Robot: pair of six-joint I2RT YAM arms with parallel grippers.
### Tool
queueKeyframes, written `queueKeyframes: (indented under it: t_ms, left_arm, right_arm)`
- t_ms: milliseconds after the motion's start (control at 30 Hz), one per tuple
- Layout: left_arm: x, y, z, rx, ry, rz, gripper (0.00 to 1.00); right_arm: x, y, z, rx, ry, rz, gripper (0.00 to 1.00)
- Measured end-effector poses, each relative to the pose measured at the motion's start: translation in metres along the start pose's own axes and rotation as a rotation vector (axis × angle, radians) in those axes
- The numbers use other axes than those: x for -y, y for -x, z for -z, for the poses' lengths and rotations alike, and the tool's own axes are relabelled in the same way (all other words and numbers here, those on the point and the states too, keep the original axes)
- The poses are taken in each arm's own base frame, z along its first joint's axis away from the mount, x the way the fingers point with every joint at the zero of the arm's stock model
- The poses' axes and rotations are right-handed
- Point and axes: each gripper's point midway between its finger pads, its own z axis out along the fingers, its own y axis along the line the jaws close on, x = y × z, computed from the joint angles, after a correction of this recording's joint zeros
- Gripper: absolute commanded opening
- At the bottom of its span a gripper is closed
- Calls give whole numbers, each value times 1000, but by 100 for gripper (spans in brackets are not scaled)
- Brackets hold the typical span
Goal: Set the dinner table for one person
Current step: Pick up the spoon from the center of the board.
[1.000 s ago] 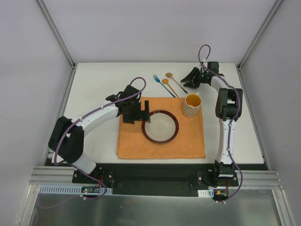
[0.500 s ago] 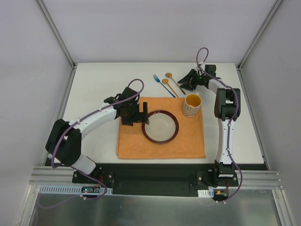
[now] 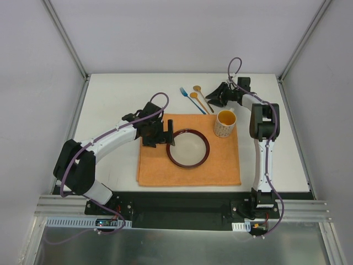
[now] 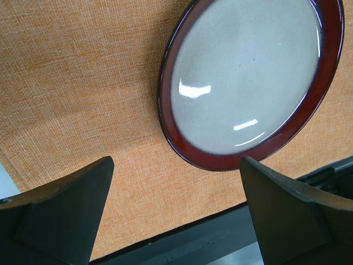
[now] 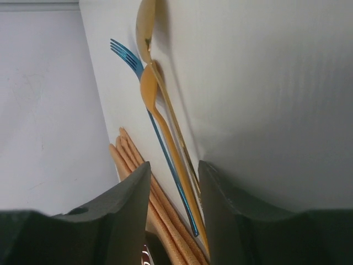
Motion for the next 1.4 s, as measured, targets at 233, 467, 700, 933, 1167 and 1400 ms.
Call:
queueKeyframes:
  t_ms: [233, 467, 700, 933, 1167, 1400]
  left_arm:
    - [0, 0, 0, 1, 0, 0, 99]
    - [2, 3, -1, 0, 0, 0, 100]
    - [28, 39, -2, 54, -40, -18, 99]
    - [38, 52, 3, 86, -67, -43, 99]
    - [38, 51, 2, 79, -71, -46, 99]
    - [36, 45, -2, 59, -73, -48, 99]
  right_arm:
    - [-8, -5, 7, 13, -16, 46, 60]
    - [-5, -3, 12, 18, -97, 112, 61]
    - [-1, -1, 23, 13, -201, 197, 61]
    - [-2, -6, 21, -18, -383, 327, 64]
    - [-3, -34, 5, -71, -512, 389, 64]
    - [-5, -39, 0, -73, -539, 417, 65]
